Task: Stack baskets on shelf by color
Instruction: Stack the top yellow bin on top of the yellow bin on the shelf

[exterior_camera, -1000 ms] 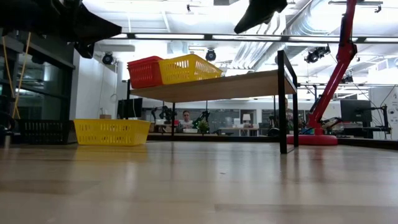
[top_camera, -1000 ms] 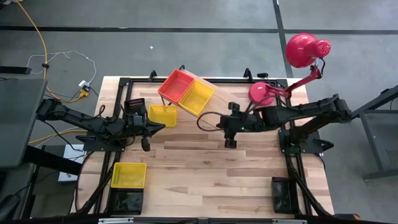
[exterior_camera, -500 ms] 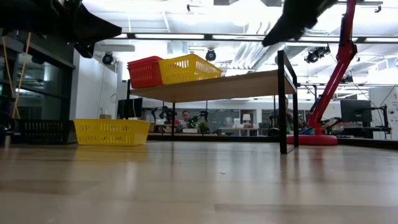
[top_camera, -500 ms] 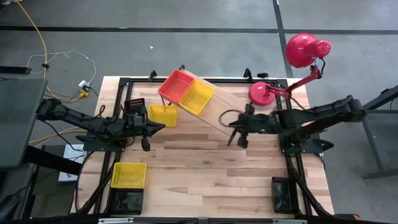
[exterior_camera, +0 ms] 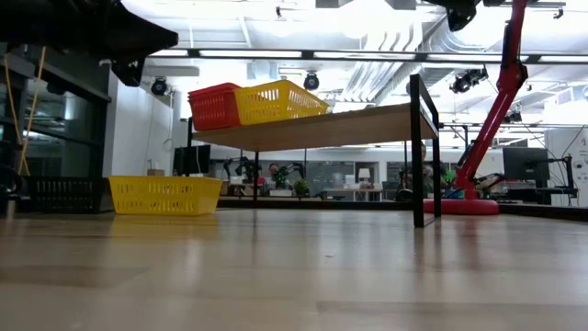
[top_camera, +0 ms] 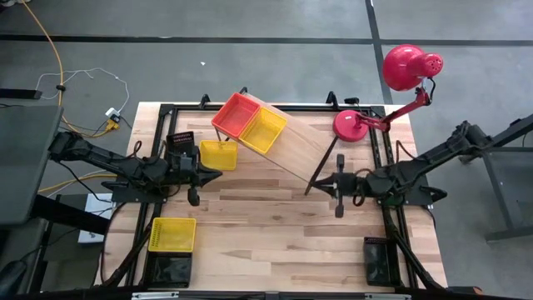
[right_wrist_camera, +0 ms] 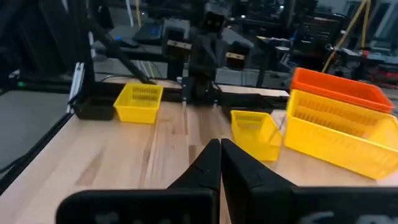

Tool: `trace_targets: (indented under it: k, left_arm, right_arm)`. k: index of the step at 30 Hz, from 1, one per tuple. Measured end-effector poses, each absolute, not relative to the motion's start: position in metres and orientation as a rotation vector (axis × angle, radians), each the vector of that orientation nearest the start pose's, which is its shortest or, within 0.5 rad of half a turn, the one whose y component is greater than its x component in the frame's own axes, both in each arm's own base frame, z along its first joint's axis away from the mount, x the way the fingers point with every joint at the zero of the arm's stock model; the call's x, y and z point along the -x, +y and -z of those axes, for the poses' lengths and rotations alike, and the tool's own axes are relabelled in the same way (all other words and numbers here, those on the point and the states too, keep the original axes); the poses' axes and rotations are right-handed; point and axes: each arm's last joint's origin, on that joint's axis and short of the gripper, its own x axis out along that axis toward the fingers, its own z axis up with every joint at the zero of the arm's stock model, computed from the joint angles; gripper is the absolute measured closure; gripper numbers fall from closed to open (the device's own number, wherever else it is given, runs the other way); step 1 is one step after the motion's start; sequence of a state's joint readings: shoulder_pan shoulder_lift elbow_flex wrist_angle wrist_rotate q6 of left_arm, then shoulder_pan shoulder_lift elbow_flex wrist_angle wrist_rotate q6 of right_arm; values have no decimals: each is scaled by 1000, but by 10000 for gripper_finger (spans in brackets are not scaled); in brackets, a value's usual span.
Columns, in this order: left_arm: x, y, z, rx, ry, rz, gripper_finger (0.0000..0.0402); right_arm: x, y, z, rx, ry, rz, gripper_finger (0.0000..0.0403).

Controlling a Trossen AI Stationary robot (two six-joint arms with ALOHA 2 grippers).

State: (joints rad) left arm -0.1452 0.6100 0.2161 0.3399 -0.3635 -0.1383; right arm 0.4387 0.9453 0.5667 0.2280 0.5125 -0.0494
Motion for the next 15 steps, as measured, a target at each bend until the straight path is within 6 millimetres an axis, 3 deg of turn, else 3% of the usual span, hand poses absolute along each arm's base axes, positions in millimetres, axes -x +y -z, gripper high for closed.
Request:
trace_targets:
  k: [6, 15]
  left_arm:
    - [-158, -18, -204, 88, 75, -167, 374]
    - [-169, -35, -197, -19, 153, -178, 257]
  right_arm:
    - [-208, 85, -255, 173, 161, 88, 403]
    - [-229, 95, -231, 227, 216, 89, 403]
